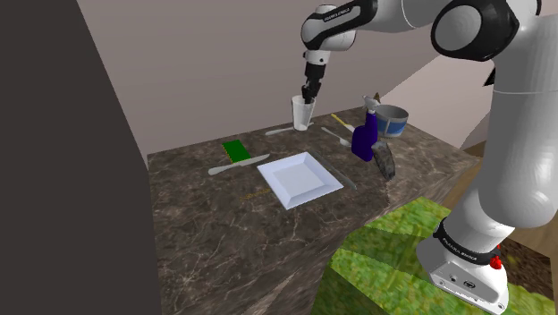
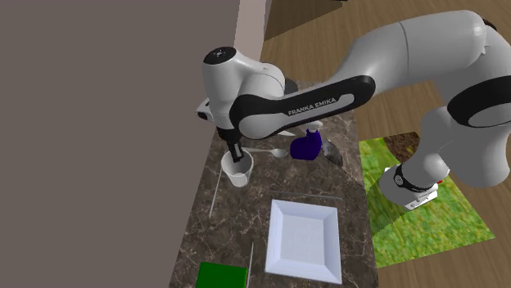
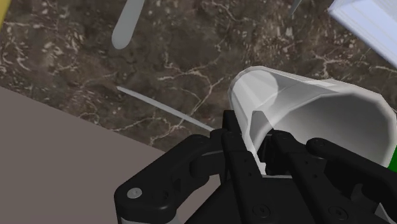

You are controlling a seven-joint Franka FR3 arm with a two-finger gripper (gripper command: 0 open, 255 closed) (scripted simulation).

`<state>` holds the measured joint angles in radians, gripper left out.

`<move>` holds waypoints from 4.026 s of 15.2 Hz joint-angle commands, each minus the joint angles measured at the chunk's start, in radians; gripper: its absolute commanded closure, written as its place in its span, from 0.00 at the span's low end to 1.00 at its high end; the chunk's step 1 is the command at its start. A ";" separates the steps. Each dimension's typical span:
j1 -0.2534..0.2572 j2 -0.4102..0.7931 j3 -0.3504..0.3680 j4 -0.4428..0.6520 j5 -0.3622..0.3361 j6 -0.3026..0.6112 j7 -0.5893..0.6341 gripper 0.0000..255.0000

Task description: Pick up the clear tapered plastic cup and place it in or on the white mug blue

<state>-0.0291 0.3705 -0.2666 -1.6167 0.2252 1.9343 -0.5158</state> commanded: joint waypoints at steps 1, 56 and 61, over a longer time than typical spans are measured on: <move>-0.002 -0.006 -0.002 0.017 -0.003 -0.023 0.002 1.00; -0.493 -0.017 -0.269 0.334 0.014 -0.447 -0.666 1.00; -0.478 -0.033 -0.268 0.244 0.007 -0.372 -0.670 1.00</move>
<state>-0.5086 0.3389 -0.5349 -1.3601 0.2326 1.5507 -1.1853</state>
